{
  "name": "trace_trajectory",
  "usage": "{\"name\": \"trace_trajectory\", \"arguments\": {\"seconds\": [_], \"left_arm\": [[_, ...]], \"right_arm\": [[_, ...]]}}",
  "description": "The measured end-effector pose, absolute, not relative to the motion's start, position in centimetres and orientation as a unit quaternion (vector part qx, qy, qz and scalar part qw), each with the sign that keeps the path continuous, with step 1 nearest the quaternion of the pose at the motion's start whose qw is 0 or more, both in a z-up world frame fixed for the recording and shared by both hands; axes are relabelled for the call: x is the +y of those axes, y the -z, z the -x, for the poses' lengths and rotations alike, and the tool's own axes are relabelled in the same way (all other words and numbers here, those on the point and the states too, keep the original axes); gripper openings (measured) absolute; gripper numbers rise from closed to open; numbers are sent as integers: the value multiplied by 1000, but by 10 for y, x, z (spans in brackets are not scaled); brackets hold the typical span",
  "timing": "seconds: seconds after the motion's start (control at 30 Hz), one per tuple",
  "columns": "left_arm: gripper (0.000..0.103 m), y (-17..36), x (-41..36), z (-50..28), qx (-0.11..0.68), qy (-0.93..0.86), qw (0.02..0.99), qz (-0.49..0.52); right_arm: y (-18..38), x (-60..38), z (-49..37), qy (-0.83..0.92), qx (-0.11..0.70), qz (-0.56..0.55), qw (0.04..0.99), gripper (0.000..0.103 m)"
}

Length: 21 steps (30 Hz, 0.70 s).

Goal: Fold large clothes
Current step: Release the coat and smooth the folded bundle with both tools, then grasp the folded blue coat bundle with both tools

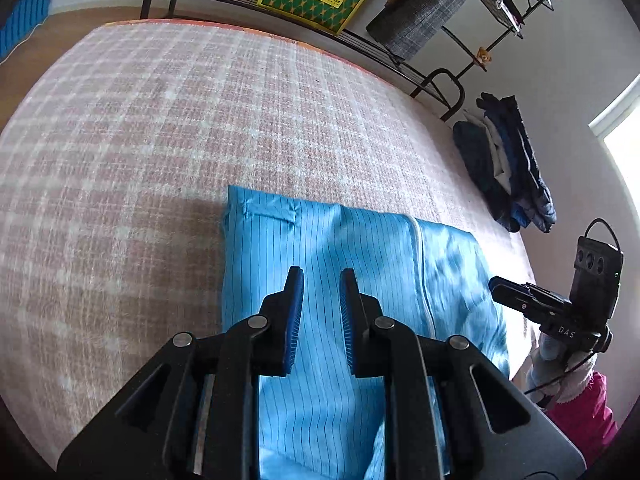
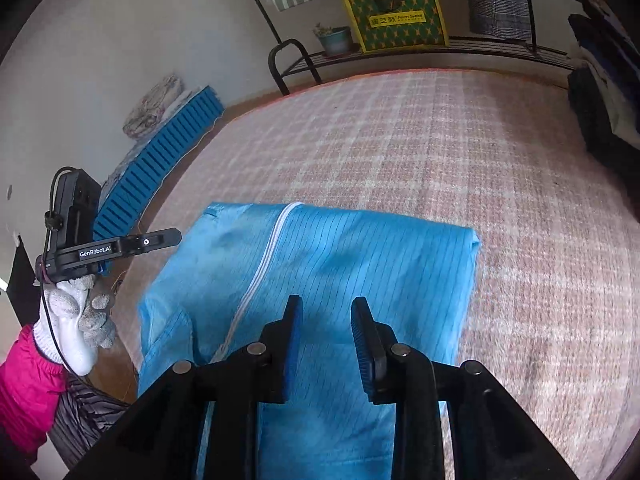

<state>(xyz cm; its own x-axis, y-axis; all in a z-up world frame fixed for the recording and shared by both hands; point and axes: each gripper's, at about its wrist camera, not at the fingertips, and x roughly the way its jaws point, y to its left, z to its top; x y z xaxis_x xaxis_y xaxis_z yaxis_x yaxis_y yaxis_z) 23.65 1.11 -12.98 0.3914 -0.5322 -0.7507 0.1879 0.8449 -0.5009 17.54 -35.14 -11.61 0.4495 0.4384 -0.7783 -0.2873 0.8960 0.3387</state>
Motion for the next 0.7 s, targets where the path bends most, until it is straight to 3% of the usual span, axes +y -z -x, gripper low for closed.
{"name": "trace_trajectory", "arguments": {"seconds": [0.37, 0.43, 0.5, 0.57, 0.63, 0.7], "left_arm": [[16, 175, 52, -189, 549, 207, 786, 198], [17, 167, 61, -183, 539, 199, 793, 204], [25, 162, 75, -179, 526, 200, 790, 245], [55, 161, 91, -178, 513, 200, 778, 302], [65, 166, 102, -180, 507, 200, 760, 354], [65, 179, 109, -184, 512, 213, 729, 401]], "right_arm": [[161, -387, -106, -213, 531, -89, 816, 24], [153, -398, -99, -211, 516, -98, 824, 34], [145, -410, -95, -206, 491, -114, 839, 45], [137, -421, -95, -193, 455, -125, 860, 55], [136, -432, -101, -183, 433, -147, 870, 69], [142, -443, -110, -181, 435, -178, 864, 69]]}}
